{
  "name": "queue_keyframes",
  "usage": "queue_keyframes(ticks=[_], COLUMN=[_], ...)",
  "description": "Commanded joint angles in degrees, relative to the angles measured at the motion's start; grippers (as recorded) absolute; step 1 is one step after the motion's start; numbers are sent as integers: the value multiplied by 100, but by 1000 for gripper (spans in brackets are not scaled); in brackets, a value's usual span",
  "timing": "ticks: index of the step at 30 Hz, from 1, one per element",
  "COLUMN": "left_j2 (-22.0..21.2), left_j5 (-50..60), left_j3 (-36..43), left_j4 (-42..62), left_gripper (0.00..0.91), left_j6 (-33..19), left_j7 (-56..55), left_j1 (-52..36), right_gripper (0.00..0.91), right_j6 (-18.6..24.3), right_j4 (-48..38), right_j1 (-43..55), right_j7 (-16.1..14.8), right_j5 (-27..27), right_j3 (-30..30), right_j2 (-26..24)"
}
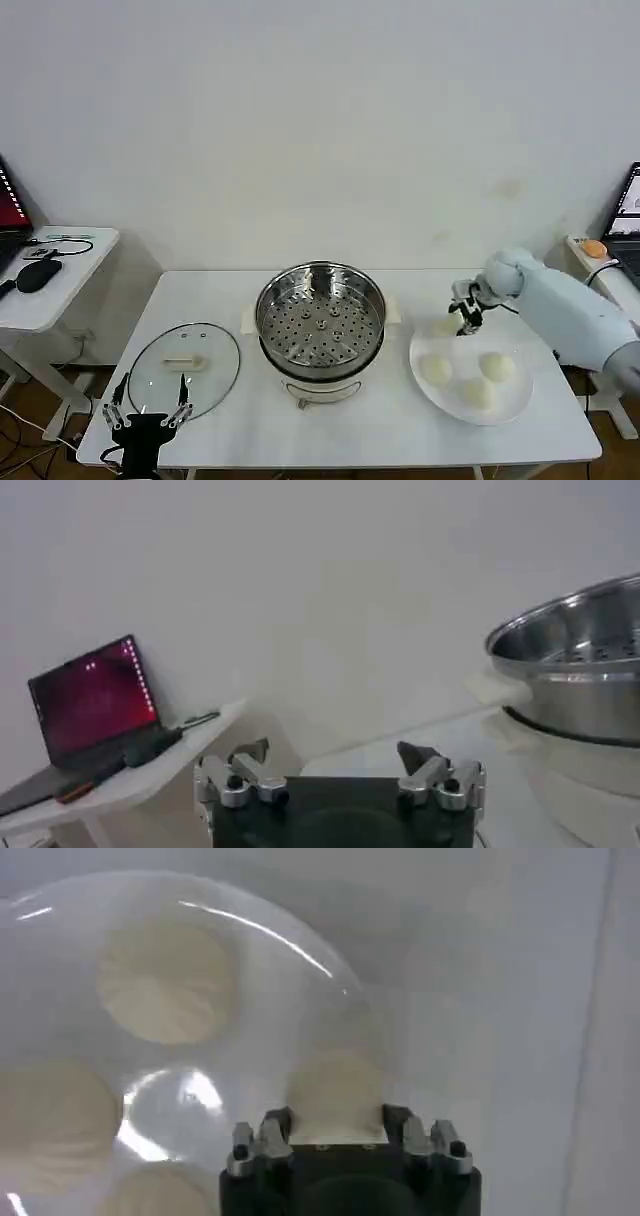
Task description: Take steamed baozi put them in steamer then cover it.
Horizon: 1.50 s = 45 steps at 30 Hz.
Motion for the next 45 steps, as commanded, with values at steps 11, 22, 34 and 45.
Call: queue_keyframes(ticks=[11,22,34,45], left_j2=[19,-3,-82,-62], left_j5=[-33,-41,-59,-187], left_j3=[-12,-107,-150,-288], left_j4=[-34,-196,-202,-243], left_gripper=[907,907,907,907], left_j6=[-13,-3,-21,-26], left_j7=[-18,-26,-45,-45], left_j1=[46,152,157,202], right_gripper=[615,615,615,615], right_j6=[520,1347,2665,3646], right_j4=[116,620,635,-591], right_j1=[2892,2871,2660,1919], right_j7=[-7,400,776,1121], right_j5=[1286,1680,430,-693], right_j3=[-1523,-2150,-2812,-2519], right_j2=[921,2110,2680,3177])
